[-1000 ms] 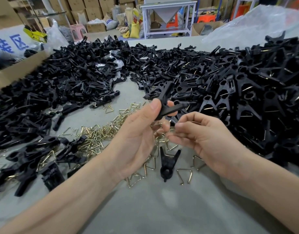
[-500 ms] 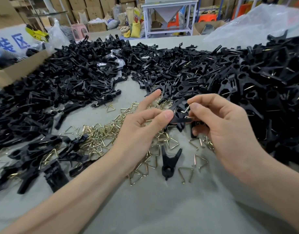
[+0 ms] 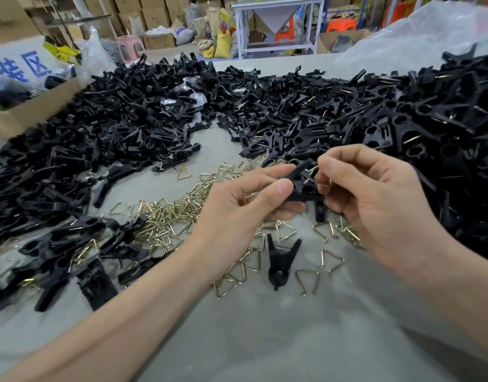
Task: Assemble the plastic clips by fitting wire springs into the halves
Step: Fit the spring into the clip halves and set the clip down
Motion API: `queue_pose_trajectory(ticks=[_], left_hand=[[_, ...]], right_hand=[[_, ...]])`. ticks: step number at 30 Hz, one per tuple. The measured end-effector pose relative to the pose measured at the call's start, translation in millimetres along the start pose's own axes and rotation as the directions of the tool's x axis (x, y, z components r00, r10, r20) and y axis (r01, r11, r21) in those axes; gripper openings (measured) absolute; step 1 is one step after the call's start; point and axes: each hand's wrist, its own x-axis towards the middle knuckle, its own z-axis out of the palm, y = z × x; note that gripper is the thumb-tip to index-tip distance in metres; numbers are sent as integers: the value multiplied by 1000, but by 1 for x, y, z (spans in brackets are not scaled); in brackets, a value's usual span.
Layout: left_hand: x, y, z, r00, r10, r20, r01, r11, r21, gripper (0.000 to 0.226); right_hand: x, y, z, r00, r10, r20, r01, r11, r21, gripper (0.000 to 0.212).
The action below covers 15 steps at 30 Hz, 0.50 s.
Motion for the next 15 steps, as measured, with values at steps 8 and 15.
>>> queue_pose_trajectory(ticks=[8,15], left_hand=[[0,-3,0,1000,-4,24,6,998,-65,21],[-1,-3,-1,1000,-13,20,13,1000,-7,17]], right_hand=[[0,-2,-1,999,-20,47,19,1000,25,3],[-4,1,2,996,-66,68,72,993,-91,8]])
